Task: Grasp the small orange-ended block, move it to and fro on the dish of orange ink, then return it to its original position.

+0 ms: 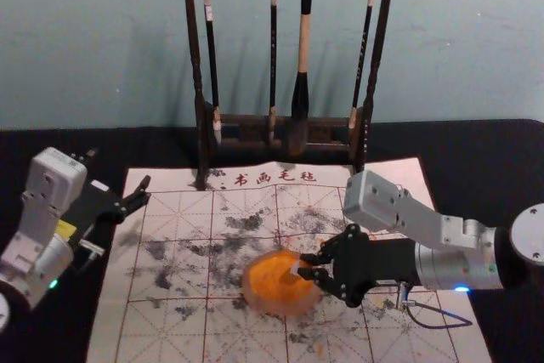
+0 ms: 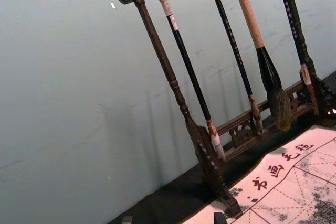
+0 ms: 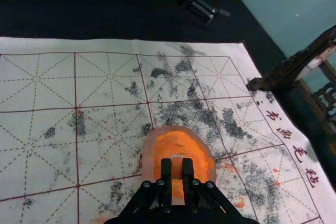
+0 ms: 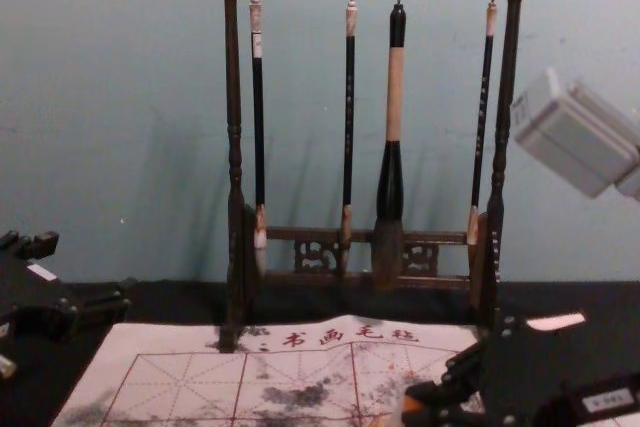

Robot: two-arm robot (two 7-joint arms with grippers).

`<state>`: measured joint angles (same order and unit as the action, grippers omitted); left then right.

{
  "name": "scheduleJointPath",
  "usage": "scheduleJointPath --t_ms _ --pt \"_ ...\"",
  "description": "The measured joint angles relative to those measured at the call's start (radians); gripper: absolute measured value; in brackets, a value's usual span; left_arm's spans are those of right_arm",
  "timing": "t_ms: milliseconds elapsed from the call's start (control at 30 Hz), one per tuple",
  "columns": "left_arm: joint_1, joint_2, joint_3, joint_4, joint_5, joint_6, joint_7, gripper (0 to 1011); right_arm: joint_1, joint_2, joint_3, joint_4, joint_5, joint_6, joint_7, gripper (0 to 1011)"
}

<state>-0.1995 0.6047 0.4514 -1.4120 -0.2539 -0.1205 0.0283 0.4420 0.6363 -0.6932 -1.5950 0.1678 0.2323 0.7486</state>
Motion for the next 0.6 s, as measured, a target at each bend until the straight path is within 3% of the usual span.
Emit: scheduleJointPath --t_ms 333,600 --pt "0.0 0.0 0.0 0.0 0.0 0.0 0.0 1001 -0.013 0.025 0.025 -0.019 0.021 0.0 -0.021 90" --pt "0.0 0.0 0.0 0.0 0.0 0.0 0.0 1001 -0.053 0.07 0.088 -0.058 0.073 0.003 -0.052 90"
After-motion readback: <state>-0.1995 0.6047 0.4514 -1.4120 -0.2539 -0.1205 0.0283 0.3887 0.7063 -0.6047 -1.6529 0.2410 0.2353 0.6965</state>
